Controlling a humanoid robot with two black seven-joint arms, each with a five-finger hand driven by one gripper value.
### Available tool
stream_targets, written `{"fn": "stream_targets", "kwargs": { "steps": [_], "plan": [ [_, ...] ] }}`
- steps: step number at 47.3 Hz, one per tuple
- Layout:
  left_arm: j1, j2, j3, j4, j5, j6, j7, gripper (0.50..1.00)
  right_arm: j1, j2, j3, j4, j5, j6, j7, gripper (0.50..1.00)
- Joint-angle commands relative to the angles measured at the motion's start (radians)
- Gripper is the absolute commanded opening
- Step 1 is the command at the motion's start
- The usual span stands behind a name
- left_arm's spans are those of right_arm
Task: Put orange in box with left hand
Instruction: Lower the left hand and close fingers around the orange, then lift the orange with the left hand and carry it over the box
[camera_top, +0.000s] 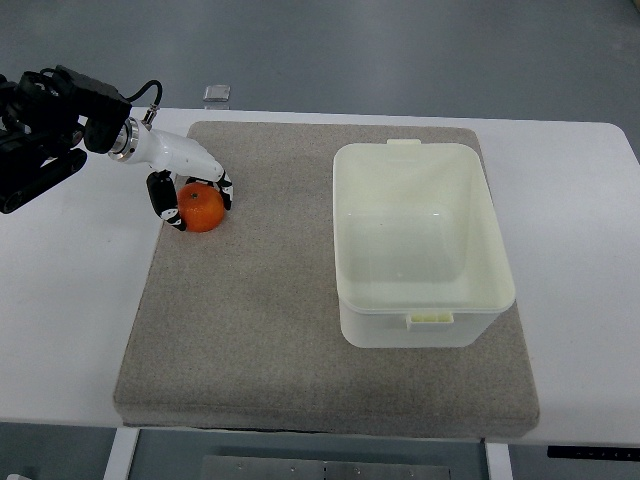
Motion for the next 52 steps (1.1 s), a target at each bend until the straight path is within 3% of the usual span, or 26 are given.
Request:
{"fn": "stream_targets", "kwargs": {
  "steps": [1, 21, 52],
  "plan": [
    [-0.002, -0.001, -0.001, 0.002, -0.004, 0.009, 0.0, 0.5, 0.0, 0.0, 0.0, 0.0, 0.0, 0.0, 0.0, 0.926],
    [-0.073, 0.005, -0.017, 0.005, -0.018, 0.074, 0.0, 0.5, 0.0, 0.0, 0.0, 0.0, 0.0, 0.0, 0.0, 0.926],
    [-0.16, -0.003, -0.123, -0.052, -0.043, 0.083, 0.0, 0.5, 0.0, 0.0, 0.0, 0.0, 0.0, 0.0, 0.0, 0.926]
  ]
}}
